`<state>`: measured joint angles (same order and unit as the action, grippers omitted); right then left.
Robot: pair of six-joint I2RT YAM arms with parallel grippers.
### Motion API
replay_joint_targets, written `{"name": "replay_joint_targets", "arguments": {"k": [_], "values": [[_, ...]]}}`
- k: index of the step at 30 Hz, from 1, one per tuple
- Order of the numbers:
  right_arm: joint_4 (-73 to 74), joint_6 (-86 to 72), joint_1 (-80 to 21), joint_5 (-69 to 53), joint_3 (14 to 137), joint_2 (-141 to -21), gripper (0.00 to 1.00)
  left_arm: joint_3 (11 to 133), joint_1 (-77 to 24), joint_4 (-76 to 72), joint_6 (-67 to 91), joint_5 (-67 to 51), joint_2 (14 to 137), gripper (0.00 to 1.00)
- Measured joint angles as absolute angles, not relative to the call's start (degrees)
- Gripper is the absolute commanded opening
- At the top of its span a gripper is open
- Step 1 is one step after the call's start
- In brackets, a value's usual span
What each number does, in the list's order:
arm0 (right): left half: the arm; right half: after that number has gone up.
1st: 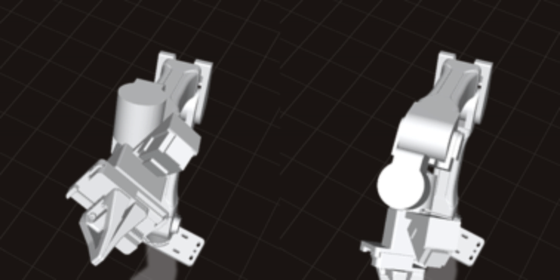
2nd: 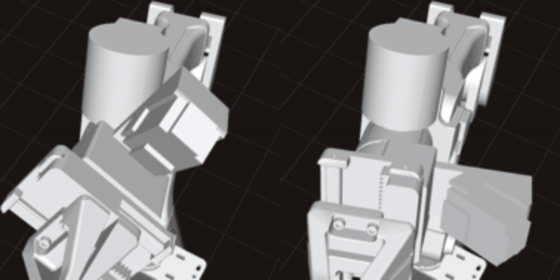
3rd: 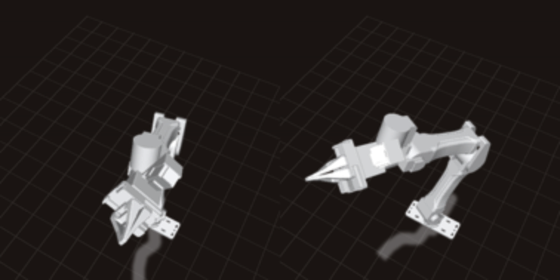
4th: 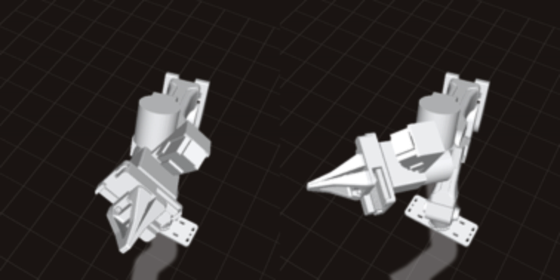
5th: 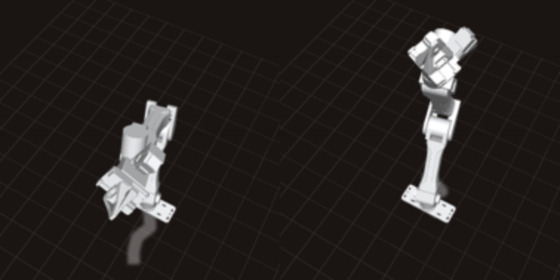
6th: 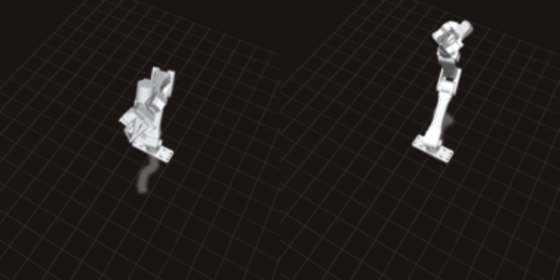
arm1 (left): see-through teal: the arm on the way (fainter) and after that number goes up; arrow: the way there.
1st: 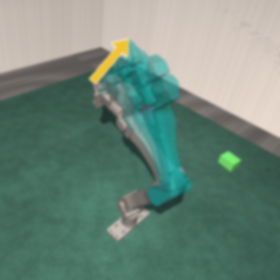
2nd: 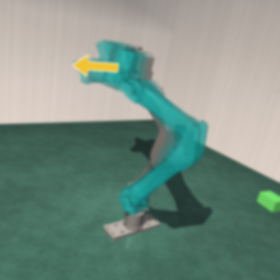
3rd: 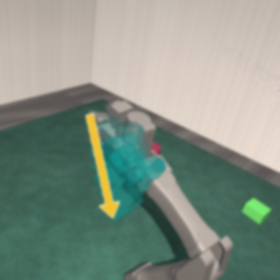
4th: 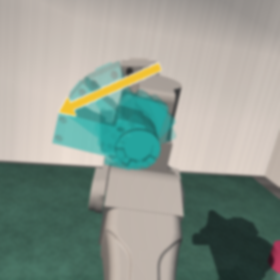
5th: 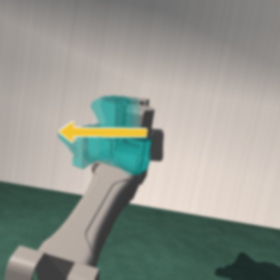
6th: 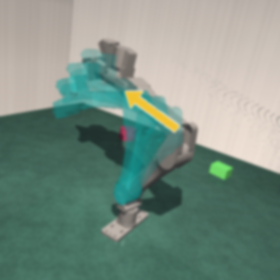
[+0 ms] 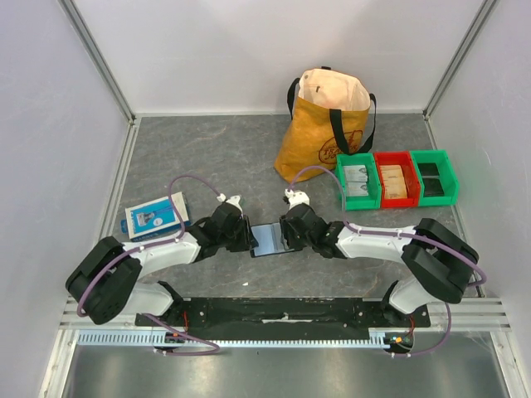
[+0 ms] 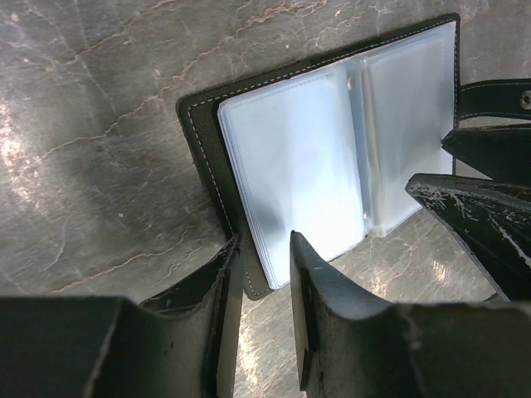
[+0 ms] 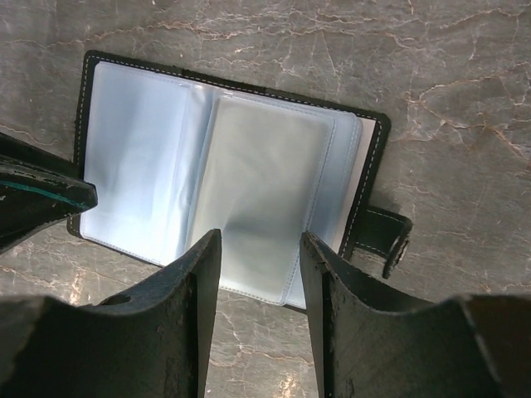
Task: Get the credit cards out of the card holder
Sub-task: Remove the credit card from the card holder.
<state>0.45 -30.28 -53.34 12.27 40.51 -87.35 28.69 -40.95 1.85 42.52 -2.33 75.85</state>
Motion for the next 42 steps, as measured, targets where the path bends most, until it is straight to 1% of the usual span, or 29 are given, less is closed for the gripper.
{"name": "replay_joint_targets", "arguments": {"k": [4,9,16,20,23,28,30,33,37,39,42], "values": [[-0.1,-30.4,-53.3,11.6,40.5,-87.5,0.48,27.7,-40.9,-0.3,42.5,-2.8,75.9,0.34],[-0.4,-30.4,-53.1,10.0,40.5,-87.5,0.42,26.5,-40.8,-2.3,42.5,-3.1,75.4,0.33],[-0.8,-30.2,-53.1,6.2,40.5,-84.6,0.40,25.9,-40.9,-3.5,42.6,-3.3,75.2,0.34],[-2.4,-29.9,-53.1,2.8,41.0,-83.2,0.41,25.7,-40.9,-3.6,42.6,-3.4,74.9,0.34],[-4.3,-29.9,-53.1,-0.9,41.9,-83.7,0.41,25.1,-40.9,-3.6,42.7,-3.7,74.0,0.36],[-7.0,-29.6,-54.5,-6.7,46.0,-89.5,0.44,22.9,-41.0,-2.2,43.9,-3.3,69.4,0.42],[-6.7,-29.3,-55.0,-7.3,46.3,-90.4,0.48,22.0,-41.0,-0.6,44.4,-2.7,66.0,0.44],[-5.1,-28.5,-55.1,-5.7,46.3,-89.6,0.51,21.7,-41.0,2.5,45.1,-0.4,60.3,0.45],[-1.8,-27.3,-54.5,0.1,46.1,-86.0,0.52,21.7,-41.0,4.7,45.3,1.8,53.9,0.46],[-0.6,-27.2,-53.7,2.7,45.5,-84.0,0.52,22.2,-41.0,5.1,45.3,2.0,53.2,0.45],[1.2,-27.2,-52.1,6.0,44.4,-82.7,0.53,24.4,-41.0,5.4,45.3,1.4,55.4,0.43]]}}
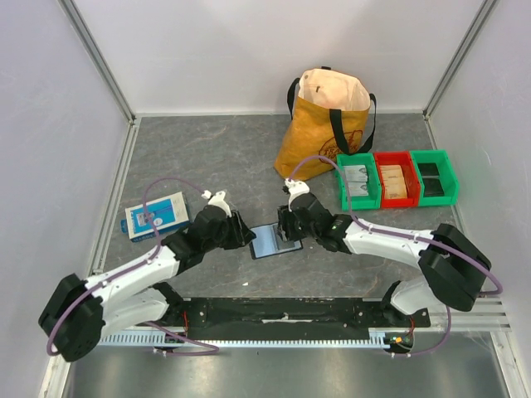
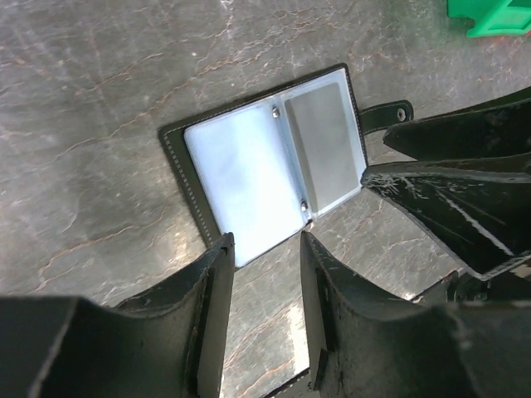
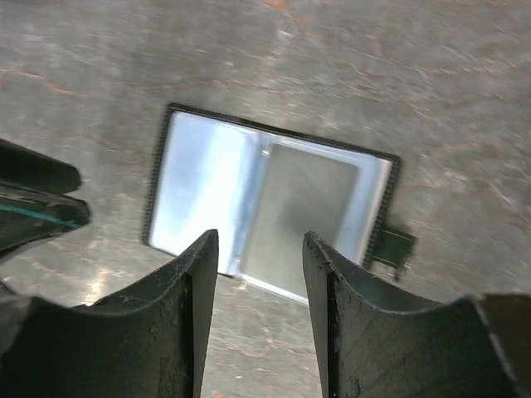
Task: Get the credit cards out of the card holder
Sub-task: Remove the credit card from the card holder.
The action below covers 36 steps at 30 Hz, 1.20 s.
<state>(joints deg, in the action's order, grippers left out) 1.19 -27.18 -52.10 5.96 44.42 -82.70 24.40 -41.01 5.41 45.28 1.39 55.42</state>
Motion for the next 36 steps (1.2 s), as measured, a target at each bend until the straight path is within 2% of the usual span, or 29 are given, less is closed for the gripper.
{"name": "replay_joint_targets", "arguments": {"k": [14,27,32,36], "values": [[3.9,-27.4,-50.6,9.0,41.3,-85.7,0.54,29.1,-41.0,0.0,44.0,-3.7,75.4,0.41],[3.0,-27.6,-50.3,7.6,41.2,-87.9,0.47,26.8,-40.9,-4.3,44.0,-4.7,76.4,0.39],[3.1,-27.6,-50.3,7.7,41.2,-87.8,0.54,26.5,-40.9,-4.8,44.0,-4.8,76.4,0.38],[4.2,-27.6,-50.4,8.1,41.2,-86.2,0.54,26.2,-40.9,-5.1,44.0,-4.8,76.2,0.38]]}}
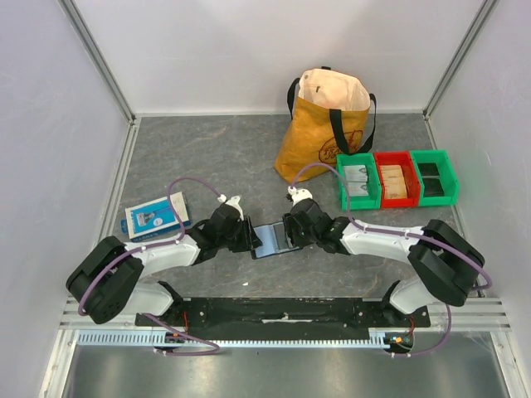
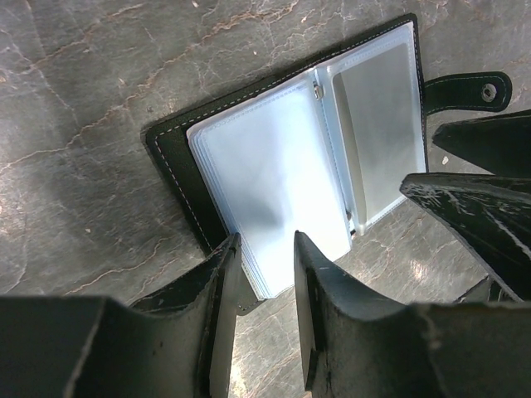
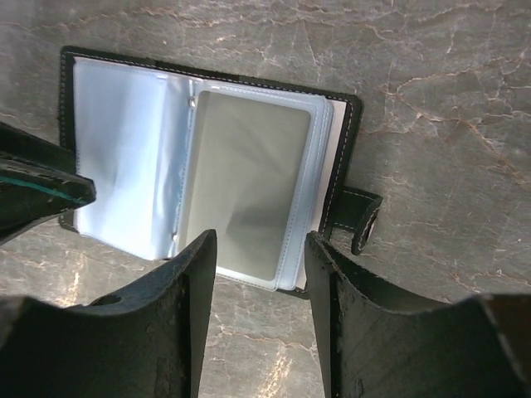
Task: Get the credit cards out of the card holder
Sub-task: Remove the credit card from the card holder.
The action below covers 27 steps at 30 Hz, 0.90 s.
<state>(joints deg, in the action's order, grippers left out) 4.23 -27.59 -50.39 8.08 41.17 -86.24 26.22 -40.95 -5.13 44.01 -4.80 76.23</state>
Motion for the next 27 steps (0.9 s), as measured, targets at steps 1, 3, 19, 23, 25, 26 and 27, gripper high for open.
{"name": "replay_joint_targets", "arguments": {"k": [1,3,19,23,25,26,27], "values": [[4.4,-27.6,-50.4,8.1,41.2,-85.7,0.54,26.2,-40.9,-5.2,44.0,-4.8,76.2,0.38],[4.4,-27.6,-50.4,8.1,41.2,-84.6,0.53,26.1,-41.0,-5.3,44.0,-4.8,76.1,0.38],[3.4,-29.1,-50.4,7.6,40.6,-86.1,0.51,26.0,-41.0,-5.5,44.0,-4.8,76.1,0.37],[3.0,-29.6,-50.4,7.7,40.1,-87.0,0.51,25.9,-41.0,-5.5,44.0,-4.8,76.1,0.37],[2.9,-29.8,-50.4,7.7,40.1,-87.0,0.50,25.9,-41.0,-5.5,44.0,-4.8,76.1,0.37],[2.8,-30.0,-50.4,7.7,40.1,-87.0,0.49,25.9,-41.0,-5.5,44.0,-4.8,76.1,0.37],[2.7,-30.0,-50.4,7.7,40.0,-87.0,0.48,25.9,-41.0,-5.5,44.0,-4.8,76.1,0.37]]}}
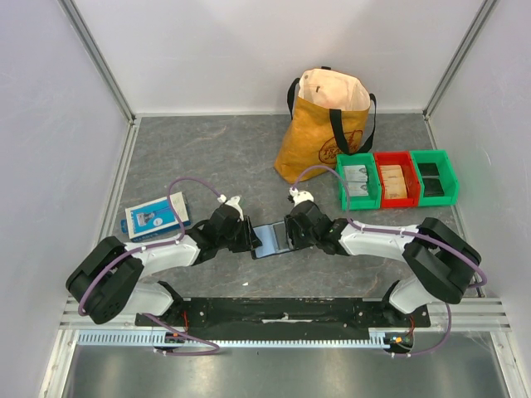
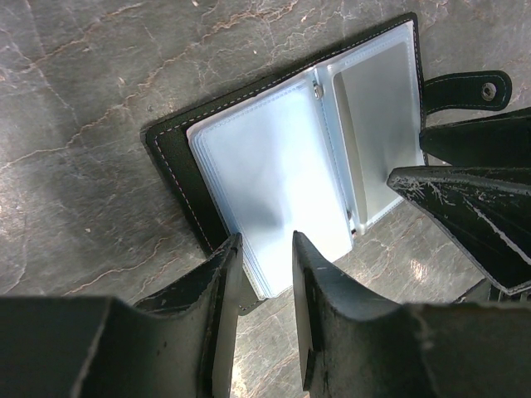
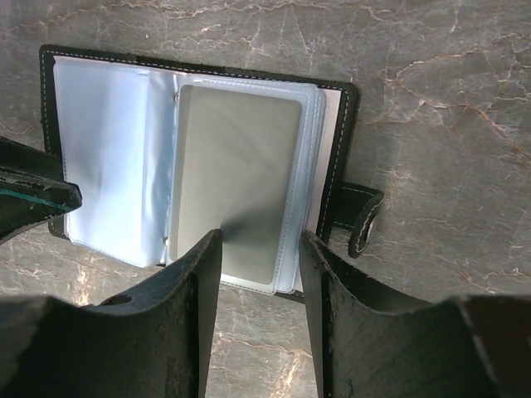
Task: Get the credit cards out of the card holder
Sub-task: Remove the credit card from the card holder.
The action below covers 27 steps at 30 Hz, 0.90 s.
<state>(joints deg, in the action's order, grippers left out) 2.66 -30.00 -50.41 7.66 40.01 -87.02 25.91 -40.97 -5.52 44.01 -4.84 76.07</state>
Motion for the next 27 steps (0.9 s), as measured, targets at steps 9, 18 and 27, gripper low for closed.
{"name": "replay_joint_targets", "arguments": {"k": [9,18,27], "values": [[2.2,-29.8,-50.3,7.4,39.8,-86.9,0.40,25.9,-41.0,-5.5,44.0,-4.8,76.1,0.37],[2.9,-29.8,-50.3,6.2,39.9,-84.8,0.40,25.8,-41.0,-5.5,44.0,-4.8,76.0,0.36],[2.9,-28.9,-50.3,4.3,40.6,-83.9,0.44,25.7,-41.0,-5.5,44.0,-5.0,75.7,0.37]]}}
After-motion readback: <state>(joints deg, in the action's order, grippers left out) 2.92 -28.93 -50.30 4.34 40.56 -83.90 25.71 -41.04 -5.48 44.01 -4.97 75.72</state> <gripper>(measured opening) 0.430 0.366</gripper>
